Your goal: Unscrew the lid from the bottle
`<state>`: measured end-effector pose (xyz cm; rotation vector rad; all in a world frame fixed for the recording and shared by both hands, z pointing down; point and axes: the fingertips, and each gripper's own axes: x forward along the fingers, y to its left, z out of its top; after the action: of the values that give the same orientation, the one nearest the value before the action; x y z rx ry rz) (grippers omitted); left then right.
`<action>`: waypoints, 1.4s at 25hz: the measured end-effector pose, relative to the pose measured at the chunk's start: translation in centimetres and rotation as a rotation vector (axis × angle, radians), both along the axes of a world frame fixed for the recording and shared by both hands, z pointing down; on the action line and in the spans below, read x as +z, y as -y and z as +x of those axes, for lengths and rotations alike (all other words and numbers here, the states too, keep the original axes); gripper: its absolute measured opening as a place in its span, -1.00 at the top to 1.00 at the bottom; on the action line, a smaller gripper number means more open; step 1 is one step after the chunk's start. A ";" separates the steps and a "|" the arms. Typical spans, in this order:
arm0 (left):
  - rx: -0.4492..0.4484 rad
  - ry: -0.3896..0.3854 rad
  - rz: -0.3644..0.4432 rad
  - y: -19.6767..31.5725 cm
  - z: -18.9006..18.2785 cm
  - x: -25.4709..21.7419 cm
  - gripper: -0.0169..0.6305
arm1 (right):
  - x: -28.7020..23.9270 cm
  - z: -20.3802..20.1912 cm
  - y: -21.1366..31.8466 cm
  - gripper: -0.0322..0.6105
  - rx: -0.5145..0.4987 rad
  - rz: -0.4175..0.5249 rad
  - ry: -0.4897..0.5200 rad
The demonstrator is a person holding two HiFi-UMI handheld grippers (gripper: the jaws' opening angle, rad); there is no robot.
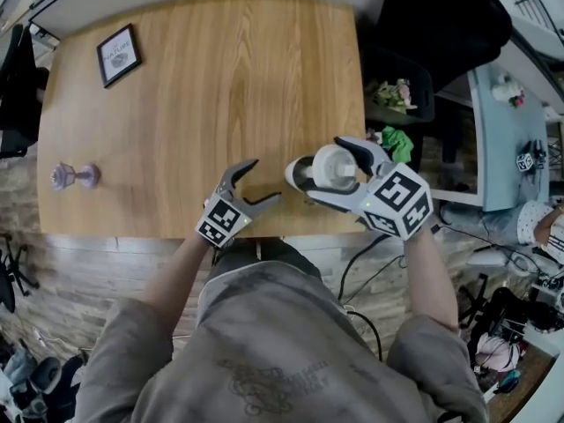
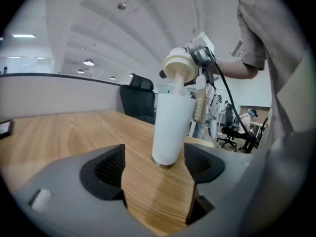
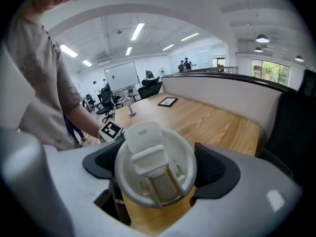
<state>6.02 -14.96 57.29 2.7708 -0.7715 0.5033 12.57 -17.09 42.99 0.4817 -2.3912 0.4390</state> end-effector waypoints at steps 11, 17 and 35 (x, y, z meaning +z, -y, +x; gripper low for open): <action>-0.248 -0.026 0.059 2.1 -8.8 -10.3 -0.04 | -4.0 0.4 0.4 -0.57 0.168 0.060 0.099; -0.259 0.000 0.117 2.2 -9.0 -12.8 0.00 | -6.0 1.6 0.3 -0.57 0.195 0.091 0.110; -0.374 -0.062 0.383 4.9 -9.6 -30.7 0.39 | -25.3 3.0 0.7 -0.57 0.428 0.476 0.578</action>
<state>-3.56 -19.88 26.59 2.8444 -1.4632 0.2125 15.53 -17.77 17.68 1.2371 -2.9613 0.1961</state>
